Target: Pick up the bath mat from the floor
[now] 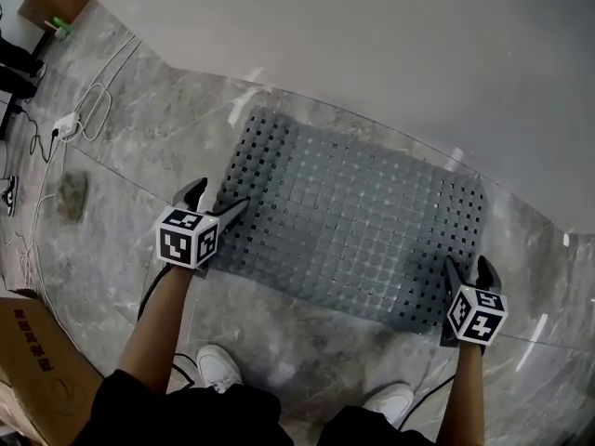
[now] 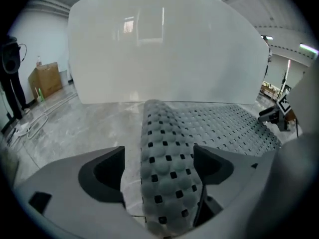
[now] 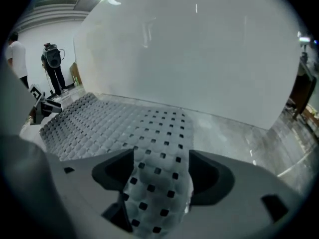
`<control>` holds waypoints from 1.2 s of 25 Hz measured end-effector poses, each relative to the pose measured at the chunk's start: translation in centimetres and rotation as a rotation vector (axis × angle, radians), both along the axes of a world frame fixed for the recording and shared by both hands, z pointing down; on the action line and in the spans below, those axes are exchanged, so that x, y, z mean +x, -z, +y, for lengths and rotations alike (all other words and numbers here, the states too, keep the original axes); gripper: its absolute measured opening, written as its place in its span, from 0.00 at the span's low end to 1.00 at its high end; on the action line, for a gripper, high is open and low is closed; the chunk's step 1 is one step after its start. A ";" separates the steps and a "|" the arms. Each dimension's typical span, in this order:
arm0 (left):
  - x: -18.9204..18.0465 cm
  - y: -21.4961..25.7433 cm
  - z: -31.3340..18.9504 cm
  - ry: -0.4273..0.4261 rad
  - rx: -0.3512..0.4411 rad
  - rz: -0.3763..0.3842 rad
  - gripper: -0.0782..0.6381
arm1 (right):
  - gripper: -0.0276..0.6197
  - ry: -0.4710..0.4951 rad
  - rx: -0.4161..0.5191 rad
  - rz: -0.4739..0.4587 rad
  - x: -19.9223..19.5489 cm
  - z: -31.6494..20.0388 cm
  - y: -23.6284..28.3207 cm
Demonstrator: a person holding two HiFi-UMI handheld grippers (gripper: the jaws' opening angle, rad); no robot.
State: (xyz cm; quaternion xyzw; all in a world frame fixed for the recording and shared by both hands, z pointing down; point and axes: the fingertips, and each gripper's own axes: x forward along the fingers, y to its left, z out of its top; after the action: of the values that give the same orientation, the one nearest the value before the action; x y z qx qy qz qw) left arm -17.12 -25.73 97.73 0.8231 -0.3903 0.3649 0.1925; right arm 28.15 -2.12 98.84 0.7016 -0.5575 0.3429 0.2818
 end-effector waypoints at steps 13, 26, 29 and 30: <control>-0.8 -5.3 0.8 0.047 -0.166 -0.001 0.73 | 0.64 -0.087 -0.084 -0.116 1.3 1.4 -3.8; 1.2 -4.6 2.3 -0.039 -0.175 -0.001 0.49 | 0.53 -0.056 -0.115 -0.098 0.0 0.9 -3.4; 2.4 -4.1 2.9 -0.104 -0.173 0.017 0.36 | 0.41 -0.022 -0.126 -0.064 -0.6 0.5 -3.1; 2.7 -3.8 3.1 -0.121 -0.171 0.030 0.33 | 0.38 -0.012 -0.112 -0.051 -0.8 0.4 -2.8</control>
State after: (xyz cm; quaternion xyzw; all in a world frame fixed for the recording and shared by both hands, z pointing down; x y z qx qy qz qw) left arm -14.43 -22.60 101.54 0.8310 -0.3043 0.3957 0.2455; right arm 27.40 -1.74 101.62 0.6792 -0.5401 0.3930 0.3042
